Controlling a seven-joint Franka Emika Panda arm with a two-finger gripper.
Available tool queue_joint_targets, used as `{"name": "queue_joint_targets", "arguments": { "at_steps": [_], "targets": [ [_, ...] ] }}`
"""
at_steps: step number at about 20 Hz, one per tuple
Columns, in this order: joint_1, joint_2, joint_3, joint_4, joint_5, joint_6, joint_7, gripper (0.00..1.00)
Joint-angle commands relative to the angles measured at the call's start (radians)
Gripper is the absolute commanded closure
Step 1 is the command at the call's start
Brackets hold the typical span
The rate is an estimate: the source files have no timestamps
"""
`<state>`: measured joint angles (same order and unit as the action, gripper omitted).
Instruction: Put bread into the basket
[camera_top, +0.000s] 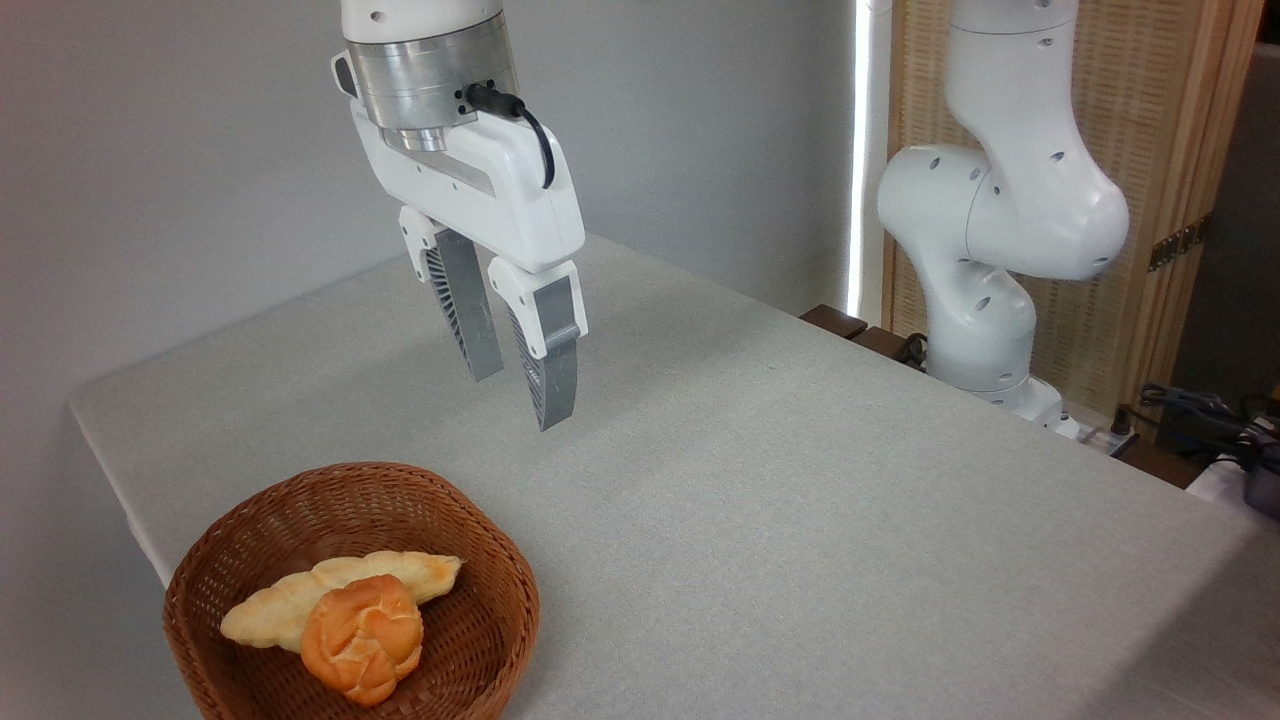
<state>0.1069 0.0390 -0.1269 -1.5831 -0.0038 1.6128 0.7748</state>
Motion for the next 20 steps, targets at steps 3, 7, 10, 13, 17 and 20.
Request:
{"name": "queue_joint_targets", "arguments": {
  "at_steps": [3, 7, 10, 13, 17, 20],
  "targets": [
    [0.007, 0.007, -0.008, 0.026, 0.025, -0.037, -0.003, 0.0],
    [0.007, 0.007, -0.005, 0.026, 0.027, -0.021, -0.015, 0.0],
    [0.007, 0.007, -0.003, 0.026, 0.024, 0.004, -0.026, 0.0],
    [0.007, 0.005, -0.01, 0.023, 0.005, 0.038, -0.088, 0.0],
    [0.007, -0.025, -0.004, 0.011, 0.005, 0.038, -0.081, 0.0],
    [0.001, -0.034, 0.001, 0.008, 0.005, 0.035, -0.08, 0.0]
  ]
}}
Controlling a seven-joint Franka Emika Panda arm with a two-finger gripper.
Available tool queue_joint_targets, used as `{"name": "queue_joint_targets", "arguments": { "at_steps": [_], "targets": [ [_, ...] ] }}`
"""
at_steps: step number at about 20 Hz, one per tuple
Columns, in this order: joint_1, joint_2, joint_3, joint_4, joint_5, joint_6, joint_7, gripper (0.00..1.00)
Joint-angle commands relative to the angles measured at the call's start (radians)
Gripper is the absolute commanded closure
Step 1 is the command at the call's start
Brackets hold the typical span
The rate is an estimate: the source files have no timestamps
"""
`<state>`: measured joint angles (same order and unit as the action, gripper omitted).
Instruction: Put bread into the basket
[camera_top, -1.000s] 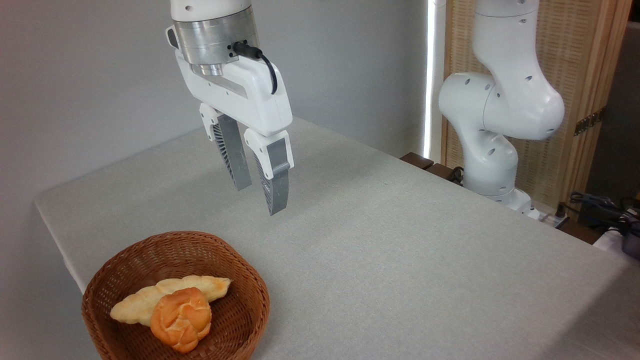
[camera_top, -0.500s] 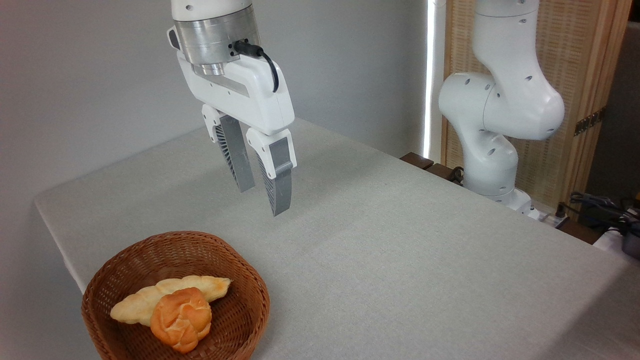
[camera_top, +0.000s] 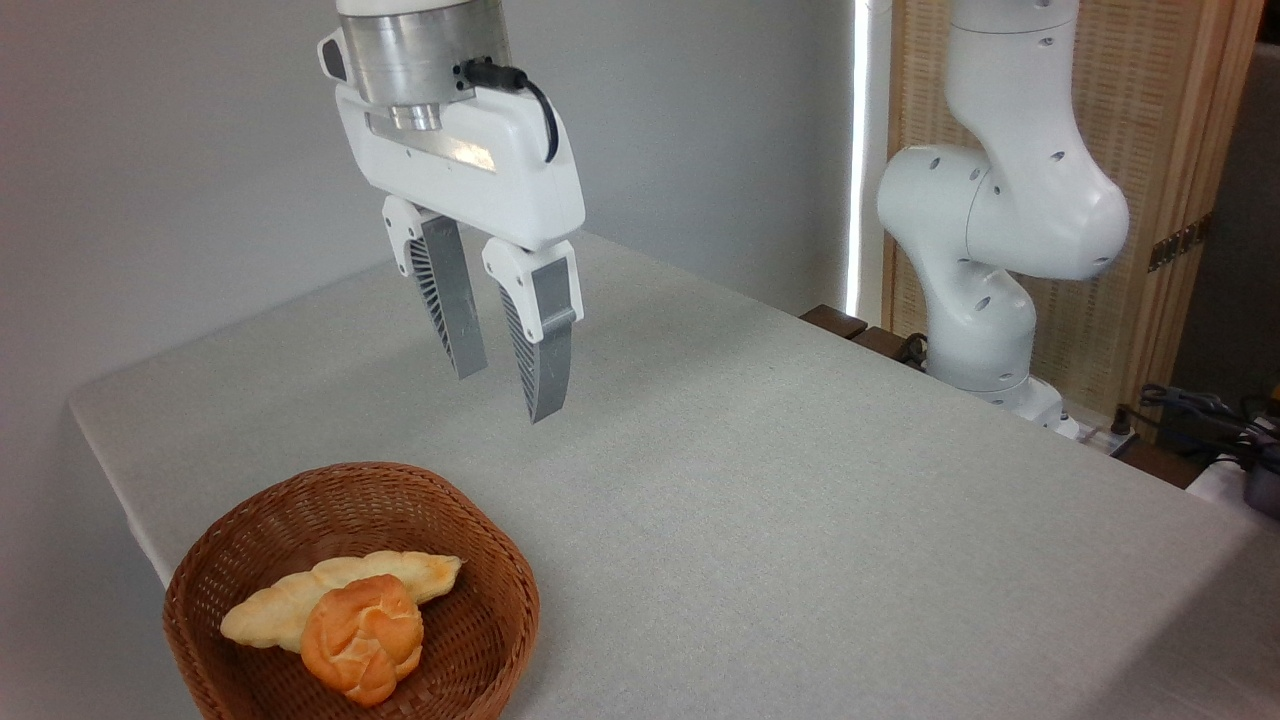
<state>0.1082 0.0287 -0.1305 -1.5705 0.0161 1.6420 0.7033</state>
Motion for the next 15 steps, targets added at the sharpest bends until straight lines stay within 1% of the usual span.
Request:
{"name": "queue_joint_targets", "arguments": {
  "at_steps": [1, 4, 5, 7, 11, 15],
  "targets": [
    [-0.005, -0.027, 0.008, -0.008, -0.015, 0.004, -0.008, 0.0],
    [-0.022, -0.042, 0.022, -0.028, -0.015, -0.002, -0.007, 0.0],
    [-0.045, -0.044, 0.044, -0.033, -0.015, -0.002, -0.007, 0.0],
    [-0.105, -0.047, 0.104, -0.033, -0.015, -0.002, -0.005, 0.0],
    [-0.11, -0.047, 0.114, -0.033, -0.015, -0.007, 0.031, 0.0],
    [-0.11, -0.047, 0.114, -0.031, -0.015, -0.008, 0.039, 0.0]
  ]
}}
